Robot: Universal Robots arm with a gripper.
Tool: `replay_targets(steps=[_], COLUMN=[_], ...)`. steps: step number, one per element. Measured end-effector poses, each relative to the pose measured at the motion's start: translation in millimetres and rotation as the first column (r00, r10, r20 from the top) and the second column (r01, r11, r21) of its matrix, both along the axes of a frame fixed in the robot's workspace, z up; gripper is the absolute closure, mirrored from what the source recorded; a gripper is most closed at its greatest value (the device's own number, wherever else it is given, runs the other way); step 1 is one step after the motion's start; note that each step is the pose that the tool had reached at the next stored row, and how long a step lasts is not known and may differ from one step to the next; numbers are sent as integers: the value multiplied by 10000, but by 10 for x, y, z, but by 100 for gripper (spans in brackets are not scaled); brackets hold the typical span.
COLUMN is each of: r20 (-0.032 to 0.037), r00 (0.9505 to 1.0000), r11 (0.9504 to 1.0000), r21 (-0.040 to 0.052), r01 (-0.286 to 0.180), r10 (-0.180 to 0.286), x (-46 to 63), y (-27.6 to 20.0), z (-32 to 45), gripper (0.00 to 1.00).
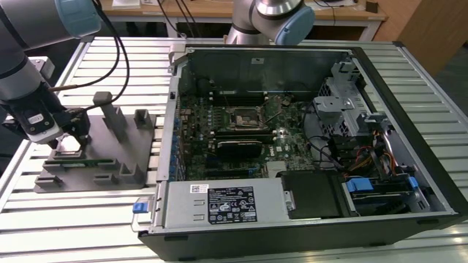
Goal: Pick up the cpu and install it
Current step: 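Pick up the cpu and move it towards the insertion slot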
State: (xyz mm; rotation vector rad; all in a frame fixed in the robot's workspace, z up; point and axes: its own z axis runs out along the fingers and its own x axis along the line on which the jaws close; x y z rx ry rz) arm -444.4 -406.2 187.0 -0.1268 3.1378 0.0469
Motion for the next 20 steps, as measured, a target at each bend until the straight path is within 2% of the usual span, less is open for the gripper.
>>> replay_targets(steps=[5,6,7,8,11,20], r20=[1,0,-1,-2,1,0], r00=[10000,10000,10000,10000,10000,10000], r11=[10000,10000,10000,10000,10000,10000], r21=[-12,-13,-14,-14,-12,-15], r01=[28,36,42,48,57,58], r10=[-28,-36,-42,-48,-57,-58], x=[0,1,1,1,3,3], y=[0,0,0,0,0,0], z=[-3,-4,-4,-4,-1,136], gripper=[36,43,43,47,47,47])
